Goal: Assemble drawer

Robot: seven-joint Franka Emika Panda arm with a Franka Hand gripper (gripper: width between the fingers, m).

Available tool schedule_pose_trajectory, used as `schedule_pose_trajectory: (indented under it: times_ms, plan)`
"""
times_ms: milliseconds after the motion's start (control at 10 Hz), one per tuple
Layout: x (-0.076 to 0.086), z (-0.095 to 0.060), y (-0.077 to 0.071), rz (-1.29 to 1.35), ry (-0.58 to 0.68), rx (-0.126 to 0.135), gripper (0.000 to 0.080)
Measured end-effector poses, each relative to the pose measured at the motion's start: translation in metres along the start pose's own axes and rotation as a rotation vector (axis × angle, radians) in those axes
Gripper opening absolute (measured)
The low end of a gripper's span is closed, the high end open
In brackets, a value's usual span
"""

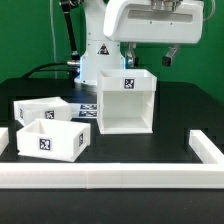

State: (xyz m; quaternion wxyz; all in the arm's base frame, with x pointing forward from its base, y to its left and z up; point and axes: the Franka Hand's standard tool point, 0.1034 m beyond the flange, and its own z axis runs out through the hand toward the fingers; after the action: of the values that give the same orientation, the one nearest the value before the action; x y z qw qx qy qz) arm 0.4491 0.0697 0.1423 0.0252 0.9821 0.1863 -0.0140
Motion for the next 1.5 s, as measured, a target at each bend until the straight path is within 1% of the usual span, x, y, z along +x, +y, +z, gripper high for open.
schedule_pose_trajectory:
  times_ms: [100, 200, 400, 600, 700, 800, 1000, 1300, 1500]
  plan:
    - [-0.013, 0.001, -0.004, 0.052, -0.007, 0.019, 0.0649]
    - [-0.02, 0.003, -0.006, 0.068, -0.01, 0.028, 0.0649]
    - [-0.018, 0.003, -0.005, 0.067, -0.01, 0.028, 0.0649]
    - [-0.019, 0.004, -0.006, 0.074, -0.013, 0.031, 0.0649]
    - [-0.026, 0.009, -0.013, 0.149, -0.026, 0.052, 0.0649]
    - [-0.031, 0.013, -0.018, 0.16, -0.039, 0.059, 0.0649]
    - [-0.039, 0.021, -0.024, 0.167, -0.058, 0.062, 0.0649]
    - [-0.051, 0.033, -0.03, 0.164, -0.064, 0.063, 0.0649]
    - [-0.053, 0.039, -0.031, 0.164, -0.069, 0.066, 0.0649]
